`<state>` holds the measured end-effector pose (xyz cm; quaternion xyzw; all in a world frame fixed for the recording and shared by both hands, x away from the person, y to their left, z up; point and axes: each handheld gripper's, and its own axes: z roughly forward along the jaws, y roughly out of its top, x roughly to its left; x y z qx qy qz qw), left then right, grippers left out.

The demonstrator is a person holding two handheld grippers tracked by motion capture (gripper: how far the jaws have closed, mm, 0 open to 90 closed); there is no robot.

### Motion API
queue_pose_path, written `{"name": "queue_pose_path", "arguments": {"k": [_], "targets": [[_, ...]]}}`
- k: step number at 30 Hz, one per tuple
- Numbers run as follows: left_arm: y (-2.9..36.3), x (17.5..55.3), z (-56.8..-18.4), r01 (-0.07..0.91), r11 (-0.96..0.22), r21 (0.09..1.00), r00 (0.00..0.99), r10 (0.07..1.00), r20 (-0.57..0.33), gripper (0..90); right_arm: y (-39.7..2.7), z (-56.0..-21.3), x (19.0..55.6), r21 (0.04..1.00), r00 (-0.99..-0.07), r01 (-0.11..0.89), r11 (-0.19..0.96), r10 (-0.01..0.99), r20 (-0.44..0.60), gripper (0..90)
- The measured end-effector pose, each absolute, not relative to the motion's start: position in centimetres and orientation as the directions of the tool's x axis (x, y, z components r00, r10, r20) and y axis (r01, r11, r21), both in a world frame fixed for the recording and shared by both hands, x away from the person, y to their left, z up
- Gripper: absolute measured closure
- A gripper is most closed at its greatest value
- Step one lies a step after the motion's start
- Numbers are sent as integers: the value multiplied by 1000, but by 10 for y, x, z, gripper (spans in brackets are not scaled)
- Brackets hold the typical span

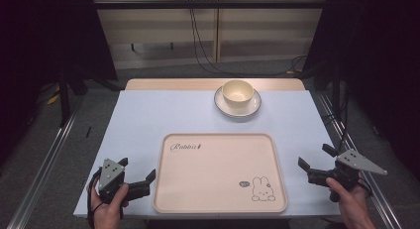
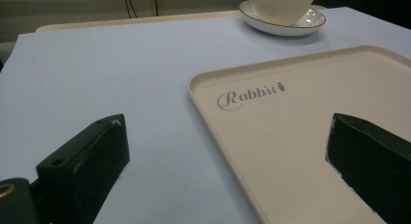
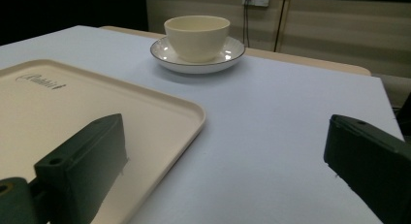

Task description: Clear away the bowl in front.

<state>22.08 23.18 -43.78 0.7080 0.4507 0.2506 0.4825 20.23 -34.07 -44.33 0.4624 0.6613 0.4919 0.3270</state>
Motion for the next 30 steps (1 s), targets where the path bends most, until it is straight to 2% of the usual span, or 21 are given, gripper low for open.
{"name": "queue_pose_path", "arguments": {"k": [12,30], "targets": [[232,221,-438,414,-135,900,485,870,-92,27,-340,-444,203,947,-376,304,104,926,19,15],[206,237,-434,389,-130,912,514,853,-97,25,-339,-443,202,946,-402,304,111,915,22,17]]}}
